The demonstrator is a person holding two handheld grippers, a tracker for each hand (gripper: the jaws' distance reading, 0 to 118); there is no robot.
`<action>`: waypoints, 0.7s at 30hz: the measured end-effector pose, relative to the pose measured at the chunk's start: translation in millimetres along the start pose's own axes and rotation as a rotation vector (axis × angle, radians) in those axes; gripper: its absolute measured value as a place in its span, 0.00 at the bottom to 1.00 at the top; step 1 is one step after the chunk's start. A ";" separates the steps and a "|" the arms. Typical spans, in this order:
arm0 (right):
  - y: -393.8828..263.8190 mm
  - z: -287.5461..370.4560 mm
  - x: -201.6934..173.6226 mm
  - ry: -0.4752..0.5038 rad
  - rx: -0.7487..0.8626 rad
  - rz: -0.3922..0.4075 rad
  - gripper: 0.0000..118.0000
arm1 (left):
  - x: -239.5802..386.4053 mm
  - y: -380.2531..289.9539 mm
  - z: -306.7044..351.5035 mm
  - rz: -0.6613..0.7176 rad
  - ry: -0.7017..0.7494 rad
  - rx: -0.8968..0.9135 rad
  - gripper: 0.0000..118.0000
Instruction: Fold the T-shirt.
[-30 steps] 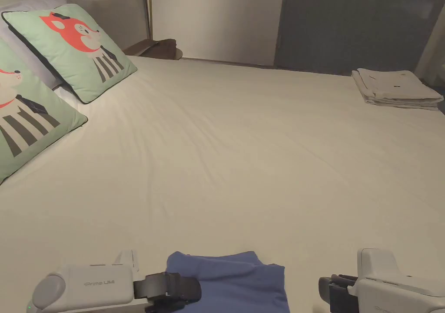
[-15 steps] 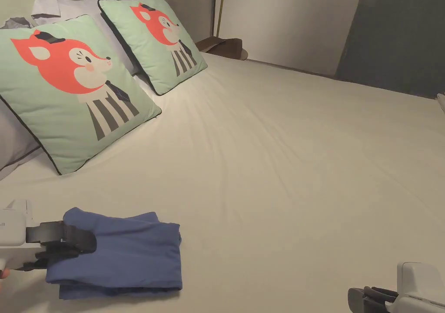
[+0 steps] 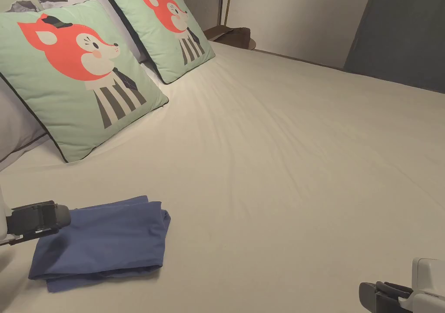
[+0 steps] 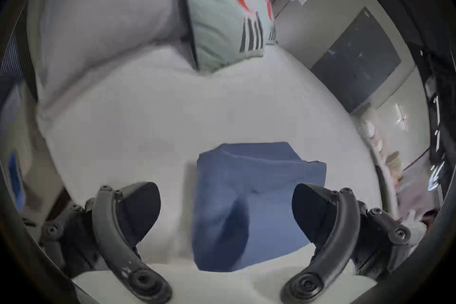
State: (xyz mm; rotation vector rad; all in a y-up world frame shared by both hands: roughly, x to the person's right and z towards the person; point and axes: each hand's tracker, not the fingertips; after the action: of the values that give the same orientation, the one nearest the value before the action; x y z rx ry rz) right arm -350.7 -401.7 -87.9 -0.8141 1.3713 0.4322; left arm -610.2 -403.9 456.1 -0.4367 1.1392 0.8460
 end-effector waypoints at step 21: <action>-28.7 91.3 54.7 -0.184 0.322 -0.025 0.00 | 289.9 -119.5 21.5 -0.262 -0.259 0.128 0.01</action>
State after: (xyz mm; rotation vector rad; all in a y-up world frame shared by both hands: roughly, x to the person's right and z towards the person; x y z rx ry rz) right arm -257.8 -364.4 -134.0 -0.5130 1.2176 0.2503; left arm -456.7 -358.8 185.6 -0.3499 0.8685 0.5781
